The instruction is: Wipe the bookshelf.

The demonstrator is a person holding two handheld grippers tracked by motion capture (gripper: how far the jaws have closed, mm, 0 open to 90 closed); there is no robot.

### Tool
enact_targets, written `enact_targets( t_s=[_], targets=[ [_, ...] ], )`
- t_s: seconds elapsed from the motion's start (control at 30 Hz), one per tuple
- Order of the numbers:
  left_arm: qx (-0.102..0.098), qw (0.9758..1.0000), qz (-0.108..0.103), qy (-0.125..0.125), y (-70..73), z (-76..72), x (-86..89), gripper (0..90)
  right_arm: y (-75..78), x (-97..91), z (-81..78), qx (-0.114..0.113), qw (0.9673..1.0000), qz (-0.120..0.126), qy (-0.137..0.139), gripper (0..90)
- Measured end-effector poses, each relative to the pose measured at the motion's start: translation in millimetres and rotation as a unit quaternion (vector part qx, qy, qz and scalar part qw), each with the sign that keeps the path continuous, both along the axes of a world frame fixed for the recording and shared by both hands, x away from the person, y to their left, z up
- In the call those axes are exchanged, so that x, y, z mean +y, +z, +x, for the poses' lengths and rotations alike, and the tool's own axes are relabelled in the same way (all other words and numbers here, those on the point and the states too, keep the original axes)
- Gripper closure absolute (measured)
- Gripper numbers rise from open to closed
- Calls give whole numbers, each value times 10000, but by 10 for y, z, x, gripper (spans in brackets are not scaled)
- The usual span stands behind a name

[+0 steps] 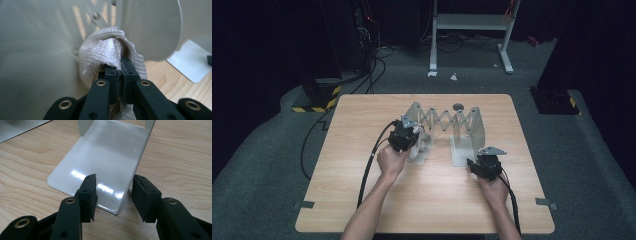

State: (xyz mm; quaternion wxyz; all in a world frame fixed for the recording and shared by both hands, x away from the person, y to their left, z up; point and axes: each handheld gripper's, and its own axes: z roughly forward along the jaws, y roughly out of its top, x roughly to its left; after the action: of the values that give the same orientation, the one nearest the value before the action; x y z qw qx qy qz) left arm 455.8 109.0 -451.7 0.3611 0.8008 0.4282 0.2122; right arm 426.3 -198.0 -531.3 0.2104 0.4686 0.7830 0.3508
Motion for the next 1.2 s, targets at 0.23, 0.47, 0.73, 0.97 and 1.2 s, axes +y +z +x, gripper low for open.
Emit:
enact_targets(
  t_s=[0.23,0.47,0.73,0.97,1.2],
  targets=[
    [562,9977,-31,-379,-394,56,-174,853,0,-1,3,5,10000,17,1,548],
    [809,9944,414,-539,-525,-24,-230,848,0,5,-2,15,10000,18,36,538],
    [935,9942,289,-438,-580,-87,-142,850,1,9,-4,24,10000,15,45,538],
    [787,9959,-62,-451,-568,-217,-110,851,0,2,0,23,10000,37,52,537],
    [707,9948,-438,-591,-417,-230,-55,851,1,6,11,21,9999,-4,140,510]
  ],
)
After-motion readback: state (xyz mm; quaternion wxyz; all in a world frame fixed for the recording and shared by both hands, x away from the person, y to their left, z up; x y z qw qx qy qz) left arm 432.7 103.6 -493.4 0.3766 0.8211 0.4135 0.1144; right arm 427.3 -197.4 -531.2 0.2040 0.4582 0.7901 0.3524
